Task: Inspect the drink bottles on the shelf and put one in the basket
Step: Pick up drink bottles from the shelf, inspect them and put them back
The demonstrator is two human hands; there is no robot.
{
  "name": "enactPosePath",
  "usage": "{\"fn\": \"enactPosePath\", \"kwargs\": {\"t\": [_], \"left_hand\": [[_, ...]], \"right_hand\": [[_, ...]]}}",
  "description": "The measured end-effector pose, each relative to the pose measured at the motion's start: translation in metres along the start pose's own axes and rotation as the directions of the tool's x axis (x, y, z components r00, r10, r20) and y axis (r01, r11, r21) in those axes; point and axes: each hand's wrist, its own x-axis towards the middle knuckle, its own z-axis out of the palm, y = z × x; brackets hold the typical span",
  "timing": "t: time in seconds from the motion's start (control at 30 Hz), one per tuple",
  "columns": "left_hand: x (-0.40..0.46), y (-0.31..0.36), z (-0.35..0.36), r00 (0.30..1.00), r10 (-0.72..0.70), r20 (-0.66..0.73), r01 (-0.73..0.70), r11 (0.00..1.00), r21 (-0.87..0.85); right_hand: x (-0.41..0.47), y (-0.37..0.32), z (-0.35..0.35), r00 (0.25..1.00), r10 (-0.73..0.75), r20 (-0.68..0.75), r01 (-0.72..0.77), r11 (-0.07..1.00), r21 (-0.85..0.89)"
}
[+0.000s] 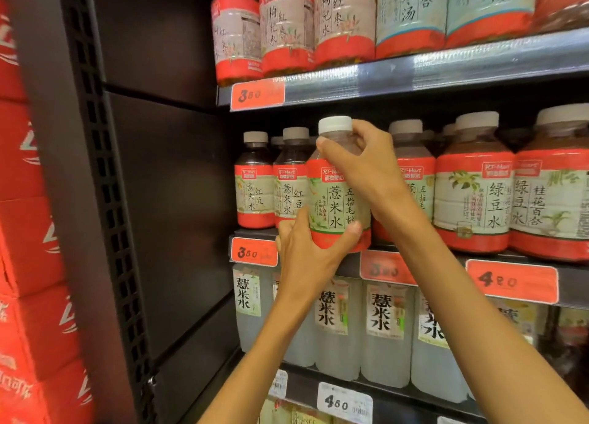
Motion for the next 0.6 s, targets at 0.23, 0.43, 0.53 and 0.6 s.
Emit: {"fn": "enactPosePath", "kwargs": {"t": [0.23, 0.43, 0.53, 0.6], "left_hand": [[0.005, -0.007, -0.003, 0.979, 0.177, -0.099, -0.169, 0.982, 0.078], [0.008, -0.006, 0.006, 0.962, 0.203, -0.181, -0.173, 0.970, 0.169], [0.013, -0.007, 0.015, 0.946, 0.230, -0.226, -0.161, 0.944, 0.288], [0.015, -0.005, 0.022, 0.937, 0.237, -0.257, -0.141, 0.928, 0.344]], "right_hand": [[-0.001, 0.022, 0.011, 0.988, -0.127, -0.090, 0.097, 0.954, -0.283], [-0.007, 0.025, 0.016, 0.912, -0.390, -0.131, 0.253, 0.784, -0.567], [-0.016, 0.033, 0.011, 0.889, -0.443, -0.111, 0.248, 0.673, -0.697], [-0.020, 0.039, 0.004, 0.893, -0.443, -0.072, 0.236, 0.600, -0.764]]}}
